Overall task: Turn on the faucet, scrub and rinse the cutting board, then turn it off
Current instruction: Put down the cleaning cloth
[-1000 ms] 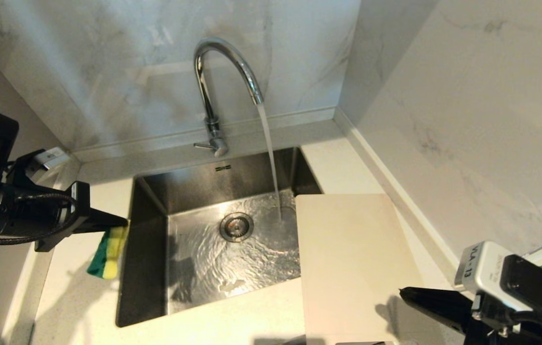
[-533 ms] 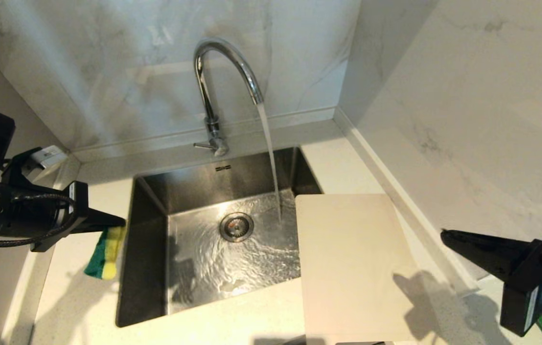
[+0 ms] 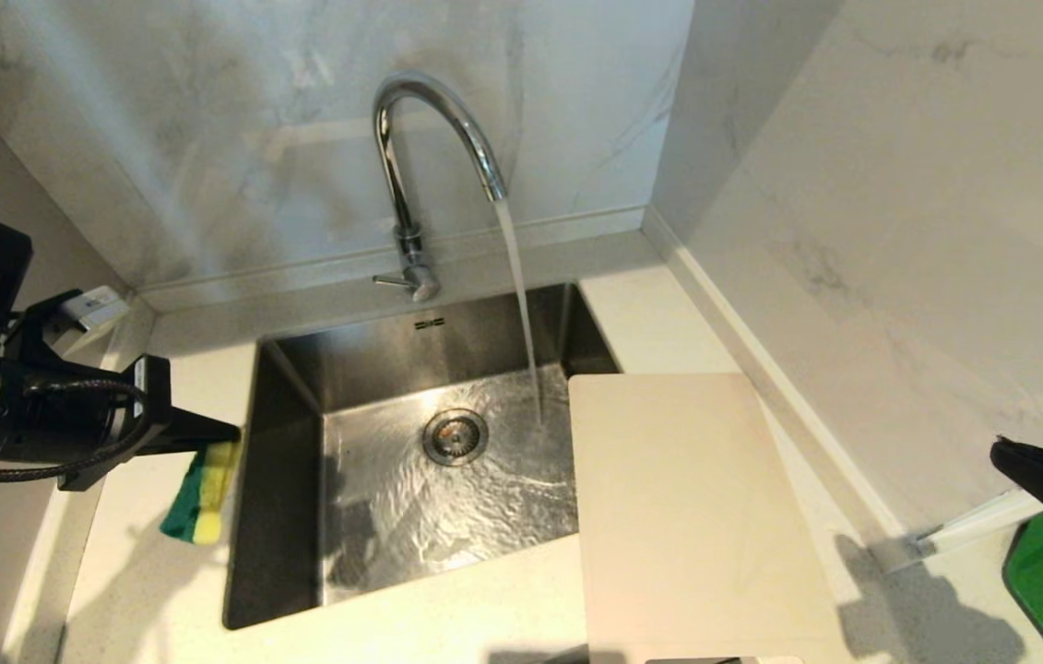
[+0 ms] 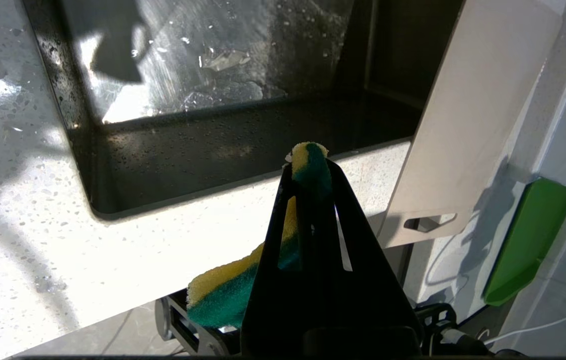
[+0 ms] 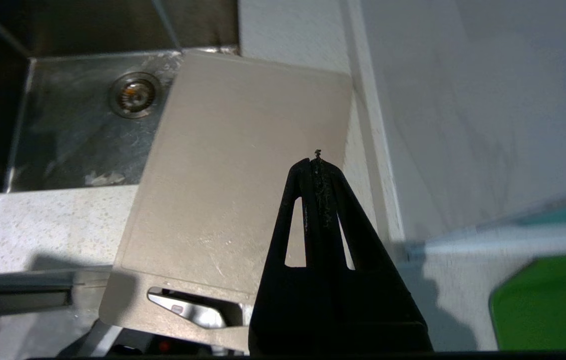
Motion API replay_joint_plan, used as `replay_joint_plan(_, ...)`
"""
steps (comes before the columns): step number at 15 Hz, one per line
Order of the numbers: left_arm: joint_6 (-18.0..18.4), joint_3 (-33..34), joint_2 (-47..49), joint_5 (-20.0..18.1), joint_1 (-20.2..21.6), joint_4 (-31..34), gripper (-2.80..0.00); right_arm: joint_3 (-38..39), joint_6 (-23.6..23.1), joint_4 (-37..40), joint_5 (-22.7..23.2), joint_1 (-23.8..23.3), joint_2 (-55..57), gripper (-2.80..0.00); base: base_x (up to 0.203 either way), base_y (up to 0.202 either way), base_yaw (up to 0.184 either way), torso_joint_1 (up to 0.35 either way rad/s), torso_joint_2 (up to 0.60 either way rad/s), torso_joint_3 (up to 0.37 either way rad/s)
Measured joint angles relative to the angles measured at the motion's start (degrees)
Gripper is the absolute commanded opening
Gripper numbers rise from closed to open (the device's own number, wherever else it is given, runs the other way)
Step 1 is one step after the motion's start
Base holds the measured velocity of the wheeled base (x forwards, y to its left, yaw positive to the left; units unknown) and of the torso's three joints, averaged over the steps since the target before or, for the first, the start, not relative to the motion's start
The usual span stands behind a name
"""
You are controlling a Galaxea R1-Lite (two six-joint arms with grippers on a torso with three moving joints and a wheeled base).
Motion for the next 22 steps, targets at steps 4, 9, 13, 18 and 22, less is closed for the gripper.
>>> replay_joint_plan(4,0.00,0.22,0.00,-0.11,0.06,-0.02,-2.80,2.90,3.15,-0.17,0.16,-5.69,-1.33,-2.80,0.000,0.000,0.000,0.000,0.00,0.000)
replay_joint_plan(9,0.02,1.24,-0.11,-0.40,0.04,-0.37,-2.80,8.21,2.05,0.86,0.23,-9.76,-8.54,-2.80,0.000,0.000,0.000,0.000,0.00,0.000)
replay_joint_plan(13,-0.02,1.31,-0.11,-0.44,-0.02,-0.46,-2.80,14.24,-1.03,7.37,-1.84,-9.99,-19.29,-2.80,0.000,0.000,0.000,0.000,0.00,0.000)
replay_joint_plan(18,-0.17,1.44,-0.02,-0.61,0.00,-0.45,-2.80,21.42,-1.35,10.98,-11.04,-10.01,-26.75,-2.80,0.000,0.000,0.000,0.000,0.00,0.000)
replay_joint_plan(22,-0.17,1.73,0.17,-0.84,-0.02,-0.63,-2.80,25.35,-1.51,10.96,-9.99,-10.01,-30.19,-2.80,0.000,0.000,0.000,0.000,0.00,0.000)
